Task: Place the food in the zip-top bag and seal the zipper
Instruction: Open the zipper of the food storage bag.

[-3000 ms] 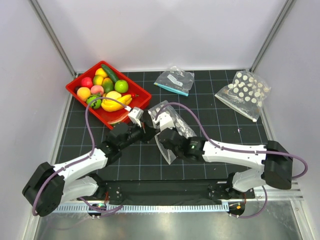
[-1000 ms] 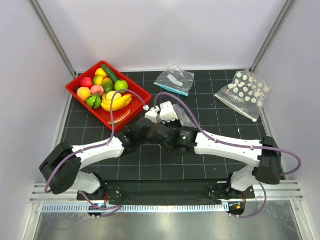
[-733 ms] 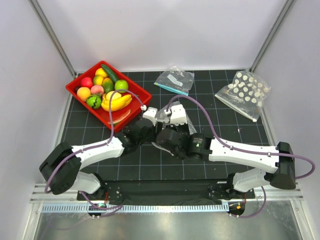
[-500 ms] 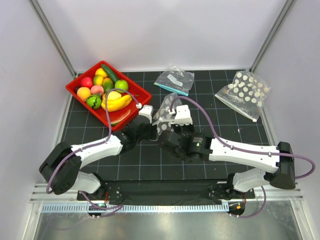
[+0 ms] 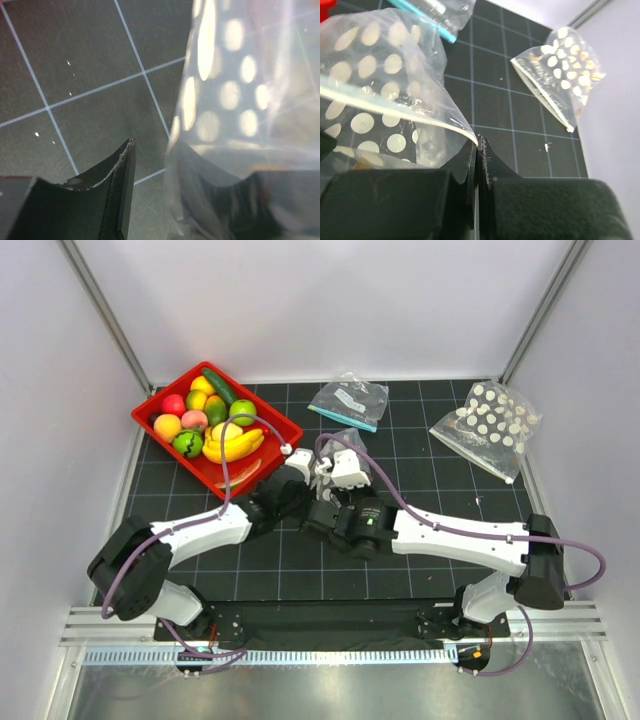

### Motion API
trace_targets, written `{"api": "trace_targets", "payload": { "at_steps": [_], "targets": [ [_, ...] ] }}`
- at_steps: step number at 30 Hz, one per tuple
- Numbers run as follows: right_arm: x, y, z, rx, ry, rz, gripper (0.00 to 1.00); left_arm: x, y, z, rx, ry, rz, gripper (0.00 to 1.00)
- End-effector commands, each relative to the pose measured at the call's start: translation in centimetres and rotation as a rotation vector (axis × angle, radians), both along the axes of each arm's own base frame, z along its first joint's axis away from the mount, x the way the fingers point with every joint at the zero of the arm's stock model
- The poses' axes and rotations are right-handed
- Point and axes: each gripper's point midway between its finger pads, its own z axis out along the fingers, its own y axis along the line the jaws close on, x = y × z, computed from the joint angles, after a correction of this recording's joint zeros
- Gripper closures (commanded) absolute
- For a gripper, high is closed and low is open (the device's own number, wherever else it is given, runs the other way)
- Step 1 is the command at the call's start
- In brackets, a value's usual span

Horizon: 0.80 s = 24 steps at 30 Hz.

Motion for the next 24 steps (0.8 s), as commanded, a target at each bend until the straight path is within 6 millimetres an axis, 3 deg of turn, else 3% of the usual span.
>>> {"api": "trace_targets", "payload": {
  "at_steps": [1,9,11,12,18,24],
  "targets": [
    [0.7,1.9,-1.4,0.014,0.061,0.067,0.99,-0.4,-0.4,0.5,-0.029,-0.005,-0.055,0.59],
    [1.2,5.5,-4.4,0.121,0.19,0.228,0.96,-1.0,-1.2,2.2,-0.111,-0.056,-0.109,0.55],
    [1.3,5.8,-4.8,0.138,0.205,0.241,0.94,-1.2,-1.3,2.3,-0.117,-0.055,-0.12,0.62],
    [1.4,5.8,-4.9,0.143,0.208,0.244,0.93,-1.2,-1.4,2.4,-0.121,-0.06,-0.124,0.71],
    [1.7,5.6,-5.0,0.198,0.231,0.261,0.81,-1.4,-1.8,2.2,-0.125,-0.047,-0.14,0.99],
    [1.5,4.9,-5.0,0.191,0.243,0.242,0.63,-1.3,-1.6,2.4,-0.129,-0.054,-0.128,1.0]
  ]
}}
